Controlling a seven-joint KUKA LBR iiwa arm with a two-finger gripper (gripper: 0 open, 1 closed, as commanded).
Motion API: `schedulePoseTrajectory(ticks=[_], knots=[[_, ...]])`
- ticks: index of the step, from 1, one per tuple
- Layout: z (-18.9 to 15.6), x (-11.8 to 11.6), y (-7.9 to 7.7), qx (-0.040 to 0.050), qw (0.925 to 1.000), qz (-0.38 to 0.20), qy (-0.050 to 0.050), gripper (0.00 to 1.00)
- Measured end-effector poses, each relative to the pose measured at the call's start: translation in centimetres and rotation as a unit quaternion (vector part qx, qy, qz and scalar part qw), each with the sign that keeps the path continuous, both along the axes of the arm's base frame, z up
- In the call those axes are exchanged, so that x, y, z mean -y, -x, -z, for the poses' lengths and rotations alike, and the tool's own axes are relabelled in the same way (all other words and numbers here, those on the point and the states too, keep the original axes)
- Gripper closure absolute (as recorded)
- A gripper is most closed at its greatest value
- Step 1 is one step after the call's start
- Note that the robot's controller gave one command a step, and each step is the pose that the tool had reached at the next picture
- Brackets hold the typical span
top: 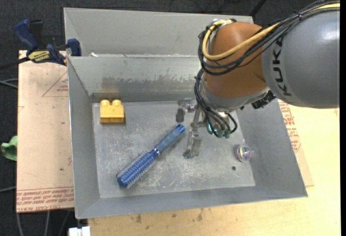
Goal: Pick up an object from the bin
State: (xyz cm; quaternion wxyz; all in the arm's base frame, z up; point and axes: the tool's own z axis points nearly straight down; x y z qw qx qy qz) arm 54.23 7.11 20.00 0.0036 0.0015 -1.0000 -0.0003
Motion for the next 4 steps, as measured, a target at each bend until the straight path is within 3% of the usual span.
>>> schedulePoseTrajectory(ticks=[1,2,3,4], knots=[[13.0,-3.3,1.7,0.0074,0.9924,-0.123,-0.001,0.00],[13.0,-12.2,3.5,0.0048,0.9812,-0.193,-0.003,0.00],[13.1,-11.7,3.4,0.0037,0.9822,-0.188,-0.001,1.00],[-5.6,-7.5,-3.6,0.0097,0.9766,-0.215,-0.001,1.00]])
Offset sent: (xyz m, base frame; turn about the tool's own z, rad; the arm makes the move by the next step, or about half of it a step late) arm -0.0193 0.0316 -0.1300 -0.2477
